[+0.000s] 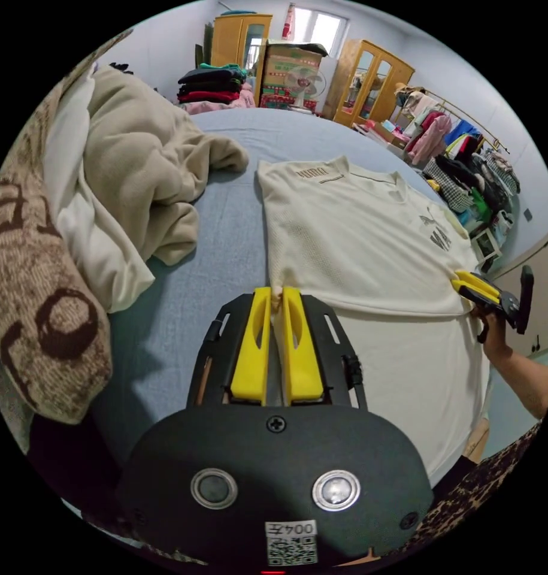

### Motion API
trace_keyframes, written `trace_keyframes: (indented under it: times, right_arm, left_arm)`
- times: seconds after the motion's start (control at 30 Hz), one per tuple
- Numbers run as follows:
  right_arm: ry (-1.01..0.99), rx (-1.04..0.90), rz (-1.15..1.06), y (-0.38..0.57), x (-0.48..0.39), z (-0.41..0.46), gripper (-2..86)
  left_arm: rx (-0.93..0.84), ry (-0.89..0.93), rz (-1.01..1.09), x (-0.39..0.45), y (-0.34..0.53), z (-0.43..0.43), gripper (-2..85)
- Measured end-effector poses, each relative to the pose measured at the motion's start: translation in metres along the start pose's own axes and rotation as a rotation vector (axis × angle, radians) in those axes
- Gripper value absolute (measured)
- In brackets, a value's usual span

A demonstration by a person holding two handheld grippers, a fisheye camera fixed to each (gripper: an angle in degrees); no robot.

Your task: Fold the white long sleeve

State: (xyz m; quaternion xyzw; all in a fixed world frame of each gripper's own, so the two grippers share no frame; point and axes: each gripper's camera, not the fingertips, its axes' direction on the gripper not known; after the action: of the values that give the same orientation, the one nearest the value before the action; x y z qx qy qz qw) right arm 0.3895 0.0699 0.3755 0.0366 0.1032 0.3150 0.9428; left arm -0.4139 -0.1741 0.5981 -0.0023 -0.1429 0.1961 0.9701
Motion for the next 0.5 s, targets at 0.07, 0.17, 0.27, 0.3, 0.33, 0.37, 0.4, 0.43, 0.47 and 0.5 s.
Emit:
trace_keyframes:
  times: [0.07,0.17,0.27,0.3,0.33,0.37,0.4,0.43,0.47,0.5]
  right_arm:
    - [0.0,0.0,0.0,0.002,0.008,-0.007,10.4]
    - [-0.005,0.0,0.004,0.007,0.025,-0.02,10.3]
    - [-0.034,0.002,0.015,0.012,0.048,-0.034,9.9]
    - [-0.048,0.004,0.031,0.015,0.06,-0.041,9.4]
    - [-0.064,0.007,0.057,0.018,0.072,-0.048,8.6]
    - [-0.082,0.007,0.07,0.02,0.079,-0.052,8.5]
    - [-0.129,0.017,0.1,0.026,0.093,-0.063,8.4]
    - [-0.163,0.055,0.141,0.035,0.107,-0.078,8.3]
    - [-0.167,0.076,0.161,0.04,0.114,-0.086,8.3]
    - [-0.156,0.097,0.198,0.05,0.127,-0.101,8.2]
  left_arm:
    - [-0.01,-0.012,0.022,0.002,0.007,0.002,4.0]
    - [0.057,0.072,-0.026,-0.007,0.021,-0.001,3.9]
    - [0.006,0.152,-0.122,-0.019,0.023,-0.007,4.2]
    - [0.0,0.133,-0.124,-0.016,0.025,-0.015,4.6]
    - [0.01,0.099,-0.118,-0.011,0.029,-0.026,5.2]
    - [0.016,0.082,-0.119,-0.009,0.031,-0.033,5.5]
    - [0.035,0.067,-0.122,-0.003,0.037,-0.045,5.7]
    - [0.052,0.076,-0.119,0.003,0.043,-0.057,5.9]
    - [0.055,0.083,-0.117,0.007,0.047,-0.062,5.9]
    - [0.058,0.096,-0.109,0.018,0.054,-0.07,5.9]
